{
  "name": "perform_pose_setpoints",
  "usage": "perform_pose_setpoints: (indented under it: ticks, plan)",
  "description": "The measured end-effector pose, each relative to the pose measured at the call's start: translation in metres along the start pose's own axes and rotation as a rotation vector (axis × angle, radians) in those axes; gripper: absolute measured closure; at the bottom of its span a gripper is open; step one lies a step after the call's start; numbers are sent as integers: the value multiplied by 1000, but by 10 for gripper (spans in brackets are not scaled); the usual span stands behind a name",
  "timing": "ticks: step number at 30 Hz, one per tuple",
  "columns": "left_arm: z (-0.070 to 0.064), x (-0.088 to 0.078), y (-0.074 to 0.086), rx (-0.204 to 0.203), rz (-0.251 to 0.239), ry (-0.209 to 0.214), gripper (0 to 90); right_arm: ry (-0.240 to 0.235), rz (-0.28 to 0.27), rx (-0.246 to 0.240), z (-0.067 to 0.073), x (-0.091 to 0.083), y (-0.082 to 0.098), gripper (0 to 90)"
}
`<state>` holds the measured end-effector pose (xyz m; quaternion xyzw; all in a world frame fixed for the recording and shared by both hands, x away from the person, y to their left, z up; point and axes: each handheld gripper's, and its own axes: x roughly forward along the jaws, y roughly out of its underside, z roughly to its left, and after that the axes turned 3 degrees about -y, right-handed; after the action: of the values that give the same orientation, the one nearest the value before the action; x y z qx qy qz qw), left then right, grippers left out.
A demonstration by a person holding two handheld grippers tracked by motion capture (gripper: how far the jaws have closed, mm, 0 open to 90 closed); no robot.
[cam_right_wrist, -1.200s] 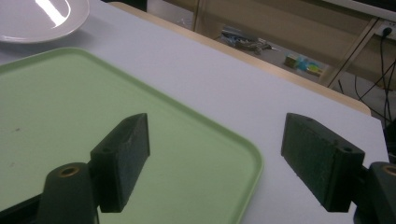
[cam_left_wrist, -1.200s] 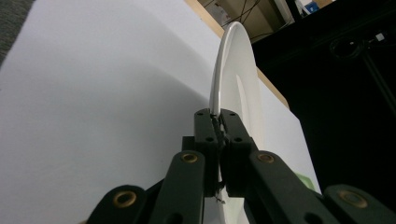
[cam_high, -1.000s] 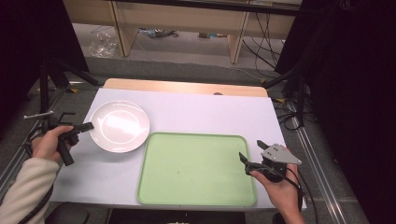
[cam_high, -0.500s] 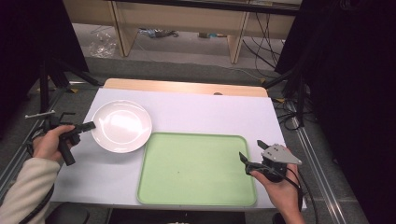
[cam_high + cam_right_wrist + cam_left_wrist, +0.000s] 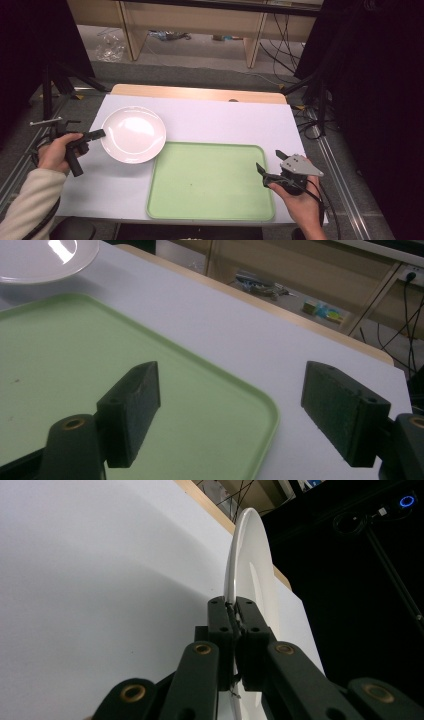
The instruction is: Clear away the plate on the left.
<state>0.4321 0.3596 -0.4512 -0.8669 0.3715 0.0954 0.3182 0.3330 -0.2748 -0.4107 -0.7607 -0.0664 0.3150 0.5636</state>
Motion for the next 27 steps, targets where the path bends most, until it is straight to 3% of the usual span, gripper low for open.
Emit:
perform_pose_setpoints:
  ticks: [27]
  plan:
    - [-8,7,4,-15,26,40,865,4,-4,3,0,-1,0,244]
